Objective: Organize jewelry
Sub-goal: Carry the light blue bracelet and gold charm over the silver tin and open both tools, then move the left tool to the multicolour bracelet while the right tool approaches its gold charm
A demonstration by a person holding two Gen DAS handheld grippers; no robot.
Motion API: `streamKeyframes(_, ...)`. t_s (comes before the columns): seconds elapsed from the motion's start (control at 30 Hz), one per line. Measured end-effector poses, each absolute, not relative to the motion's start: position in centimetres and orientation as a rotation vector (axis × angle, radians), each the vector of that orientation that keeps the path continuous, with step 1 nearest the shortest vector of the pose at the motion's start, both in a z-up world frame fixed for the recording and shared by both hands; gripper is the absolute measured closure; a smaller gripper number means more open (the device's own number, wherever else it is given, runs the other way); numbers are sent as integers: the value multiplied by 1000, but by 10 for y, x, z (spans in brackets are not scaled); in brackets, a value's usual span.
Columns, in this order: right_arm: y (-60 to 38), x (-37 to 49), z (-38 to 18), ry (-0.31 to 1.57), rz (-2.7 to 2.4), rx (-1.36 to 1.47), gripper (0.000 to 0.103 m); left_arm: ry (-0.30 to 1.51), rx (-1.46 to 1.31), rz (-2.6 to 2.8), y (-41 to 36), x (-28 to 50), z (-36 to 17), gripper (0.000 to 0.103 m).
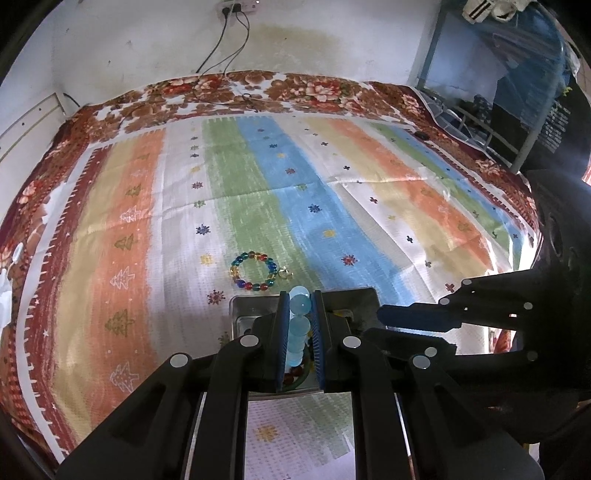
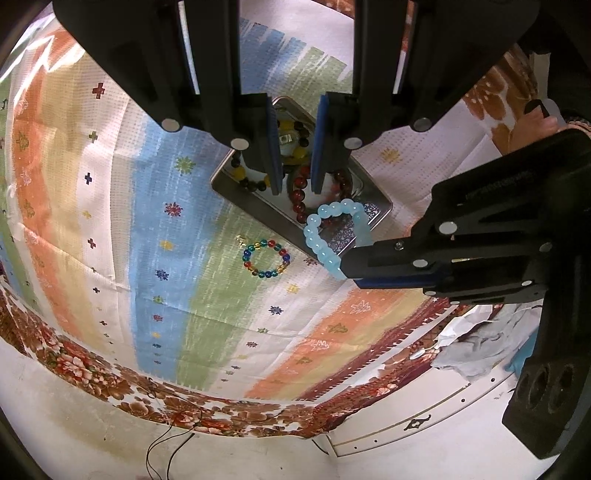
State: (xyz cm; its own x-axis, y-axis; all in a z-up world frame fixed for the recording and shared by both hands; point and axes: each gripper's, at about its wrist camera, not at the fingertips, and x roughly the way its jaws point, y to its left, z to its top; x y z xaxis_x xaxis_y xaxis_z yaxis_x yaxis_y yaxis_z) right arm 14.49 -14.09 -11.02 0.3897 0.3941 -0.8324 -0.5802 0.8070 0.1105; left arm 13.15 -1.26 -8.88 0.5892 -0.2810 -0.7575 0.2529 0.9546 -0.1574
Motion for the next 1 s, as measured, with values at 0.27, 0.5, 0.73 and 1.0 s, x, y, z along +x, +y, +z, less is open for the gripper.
streamKeyframes(0.27,-145,149,-112,997,598,-215,65,894,-50,-304,-8,133,-91,92)
streamKeyframes(0.5,-148,151,-112,995,589,-209,65,887,-62,-285,3,137,-89,91)
streamKeyframes(0.73,-153,164,-111,993,567,-210,65,899,-78,-258,22,154,-94,91)
streamKeyframes(1.0,-154,190,-120,1023,547,-216,65,932,-50,-264,28,177,-105,88)
